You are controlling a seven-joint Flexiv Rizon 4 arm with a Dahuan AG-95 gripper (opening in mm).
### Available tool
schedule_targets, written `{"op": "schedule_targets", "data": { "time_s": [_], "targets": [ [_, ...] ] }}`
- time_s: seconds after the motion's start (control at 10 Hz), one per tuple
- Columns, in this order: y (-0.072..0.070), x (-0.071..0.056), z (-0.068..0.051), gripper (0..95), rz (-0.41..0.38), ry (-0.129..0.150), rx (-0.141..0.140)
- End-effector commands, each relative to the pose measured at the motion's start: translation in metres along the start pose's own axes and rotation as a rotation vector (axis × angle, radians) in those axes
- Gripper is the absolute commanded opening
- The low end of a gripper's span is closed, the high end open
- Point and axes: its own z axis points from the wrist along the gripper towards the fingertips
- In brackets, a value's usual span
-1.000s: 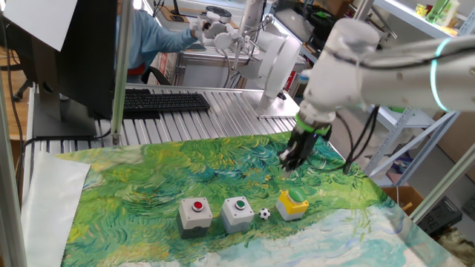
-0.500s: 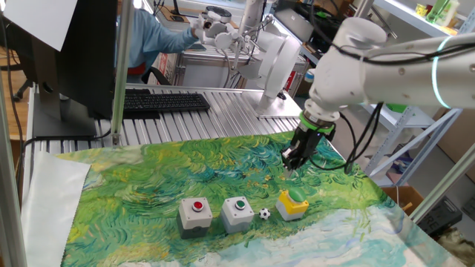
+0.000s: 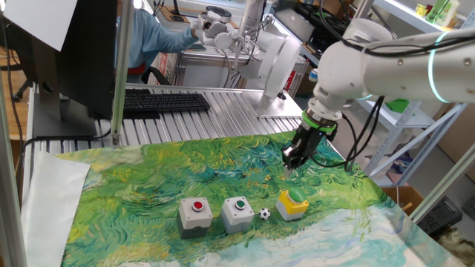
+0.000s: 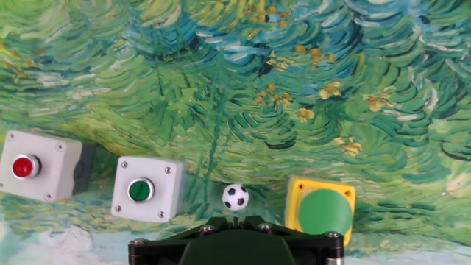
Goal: Press three buttons from left to right in sequence
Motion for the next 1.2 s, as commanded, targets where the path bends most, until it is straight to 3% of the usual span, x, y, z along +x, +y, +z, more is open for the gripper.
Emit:
{"op": "schedule_targets", "data": {
  "time_s": [0.1,0.2,0.5,0.6,0.7,1.2],
  "targets": [
    [-0.0007,-0.0014,0.0006,0.0,0.013,-0.007,-0.052],
    [-0.0007,-0.0014,0.0006,0.0,0.01,-0.013,-0.076],
    [-0.0007,-0.0014,0.0006,0.0,0.031,-0.014,-0.071],
    [-0.0007,-0.0014,0.0006,0.0,0.015,-0.004,-0.053],
    [-0.0007,-0.0014,0.0006,0.0,-0.029,0.017,0.028],
    [-0.0007,-0.0014,0.0006,0.0,0.055,0.001,0.028]
  ]
}}
